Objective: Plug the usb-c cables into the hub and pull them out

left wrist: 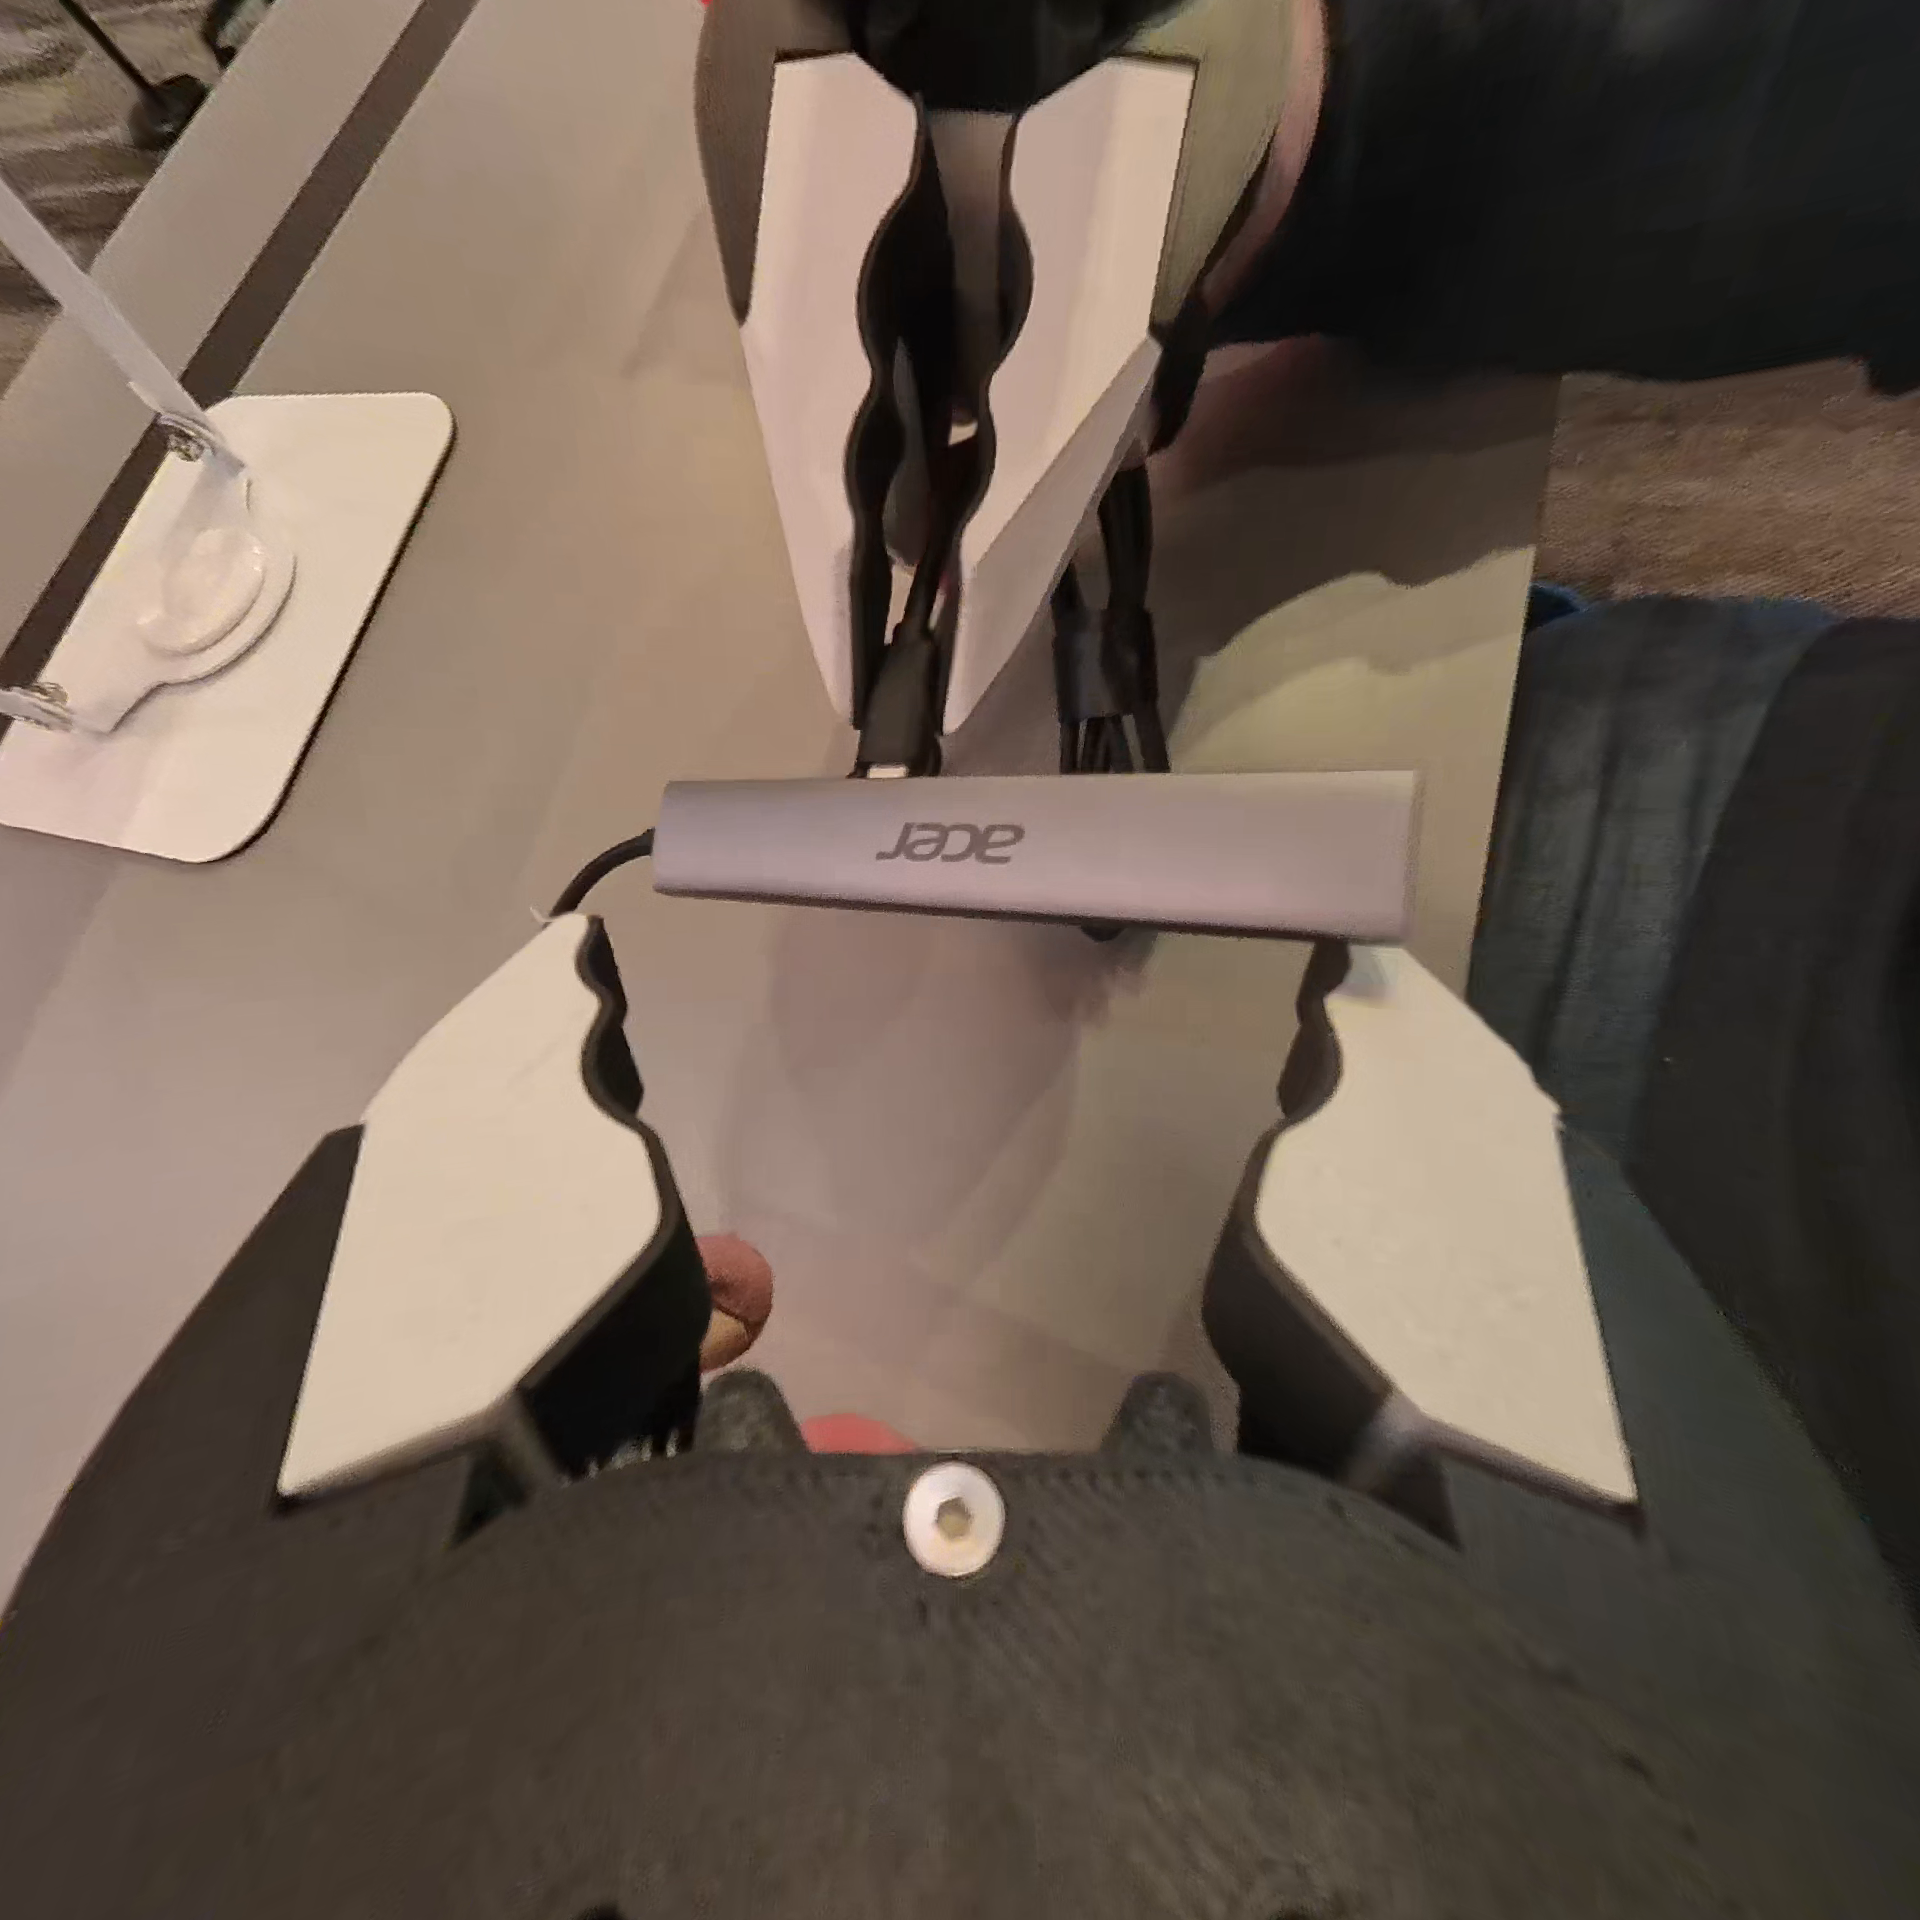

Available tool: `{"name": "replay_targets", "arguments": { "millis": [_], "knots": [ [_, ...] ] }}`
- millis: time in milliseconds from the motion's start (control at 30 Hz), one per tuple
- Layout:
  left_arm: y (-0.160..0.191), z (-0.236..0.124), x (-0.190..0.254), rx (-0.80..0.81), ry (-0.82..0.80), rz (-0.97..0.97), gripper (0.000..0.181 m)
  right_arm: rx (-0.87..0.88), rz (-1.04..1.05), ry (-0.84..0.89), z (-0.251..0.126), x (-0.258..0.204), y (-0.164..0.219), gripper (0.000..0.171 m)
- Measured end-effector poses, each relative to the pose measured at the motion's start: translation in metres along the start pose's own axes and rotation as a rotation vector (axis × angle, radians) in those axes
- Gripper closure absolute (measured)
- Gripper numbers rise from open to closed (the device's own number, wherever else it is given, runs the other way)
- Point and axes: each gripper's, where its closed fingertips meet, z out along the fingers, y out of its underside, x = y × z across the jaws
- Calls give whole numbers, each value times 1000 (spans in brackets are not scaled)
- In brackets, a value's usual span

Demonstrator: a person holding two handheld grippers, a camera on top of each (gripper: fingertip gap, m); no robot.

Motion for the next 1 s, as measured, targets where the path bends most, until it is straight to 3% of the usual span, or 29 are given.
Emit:
{"name": "replay_targets", "arguments": {
  "millis": [100, 267, 400, 667, 1000],
  "knots": [
    [3, 6, -7, -19, -86, 86, 72, 29, 18, -19, 2, -3, -7, 161],
    [-8, 2, -27, -30, -353, 326, 135, 13, 56, -17, 7, -3, -7, 162],
    [-7, 3, -35, -64, -482, 435, 167, 0, 76, -13, 9, -3, -8, 162],
    [-14, -2, -39, -55, -538, 447, 170, 66, 122, -4, 4, 1, -16, 162],
    [-16, -5, -31, -26, -471, 436, 170, 65, 113, -42, 0, -5, -18, 163]
  ]
}}
